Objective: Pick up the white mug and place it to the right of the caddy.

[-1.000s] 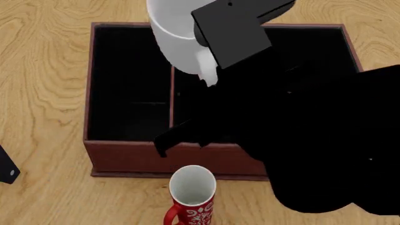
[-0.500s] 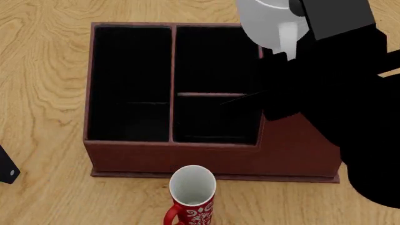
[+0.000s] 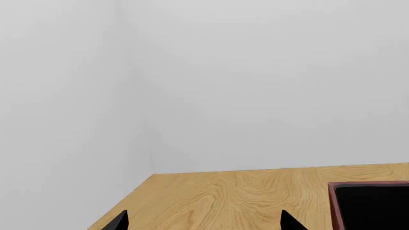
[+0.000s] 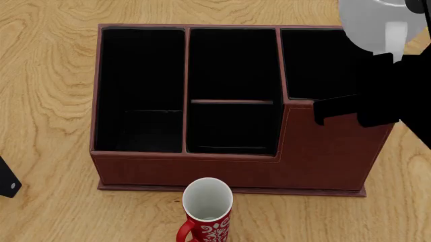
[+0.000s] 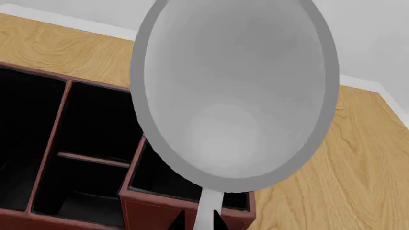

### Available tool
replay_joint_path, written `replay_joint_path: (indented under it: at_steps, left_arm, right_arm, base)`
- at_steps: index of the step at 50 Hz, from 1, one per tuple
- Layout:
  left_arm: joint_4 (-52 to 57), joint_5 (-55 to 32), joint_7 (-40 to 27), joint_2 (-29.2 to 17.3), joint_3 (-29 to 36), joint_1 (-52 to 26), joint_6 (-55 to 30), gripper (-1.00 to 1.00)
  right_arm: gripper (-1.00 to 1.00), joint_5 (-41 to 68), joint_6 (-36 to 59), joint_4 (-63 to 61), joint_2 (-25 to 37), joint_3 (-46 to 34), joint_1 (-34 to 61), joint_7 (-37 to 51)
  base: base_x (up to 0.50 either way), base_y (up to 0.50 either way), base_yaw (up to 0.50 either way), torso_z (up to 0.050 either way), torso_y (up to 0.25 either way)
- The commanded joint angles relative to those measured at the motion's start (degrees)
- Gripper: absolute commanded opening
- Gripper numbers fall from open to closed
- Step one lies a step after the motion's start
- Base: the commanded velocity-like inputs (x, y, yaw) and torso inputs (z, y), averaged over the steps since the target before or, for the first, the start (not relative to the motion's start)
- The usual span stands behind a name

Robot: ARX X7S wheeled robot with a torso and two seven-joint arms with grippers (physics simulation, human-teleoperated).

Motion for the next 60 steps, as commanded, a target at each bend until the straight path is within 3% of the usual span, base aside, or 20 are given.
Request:
replay_joint_path:
  at_steps: [1,10,25,60]
  left_arm:
    - [-1.19,1.45,0.24,0.57,2.72,-1.01,0.78,1.00]
    - [-2.35,2.76,0.46,1.37,5.87,-2.68,1.04,1.00]
    - [-2.60,3.12,0.69,0.95,5.49,-1.55,2.14,1.00]
    - [-2.89,3.18,-0.29,0.68,7.14,-2.48,1.89,1.00]
  right_arm:
    - [-1.00,-2.33,0.84,1.35,3.06,0.35,-0.09,-1.08]
    - [-1.00,-3.02,0.79,2.14,5.72,0.49,-1.21,-1.87]
    - [-1.00,-5.72,-0.20,4.10,9.00,0.33,-4.08,-3.71]
    - [-1.00,-19.24,-6.07,13.30,6.91,-4.69,-10.45,-15.25]
  base:
    - [0.00,0.00,0.00,0.000,0.000]
    - [0.00,0.00,0.00,0.000,0.000]
    - [0.00,0.00,0.00,0.000,0.001]
    - [0.00,0.00,0.00,0.000,0.001]
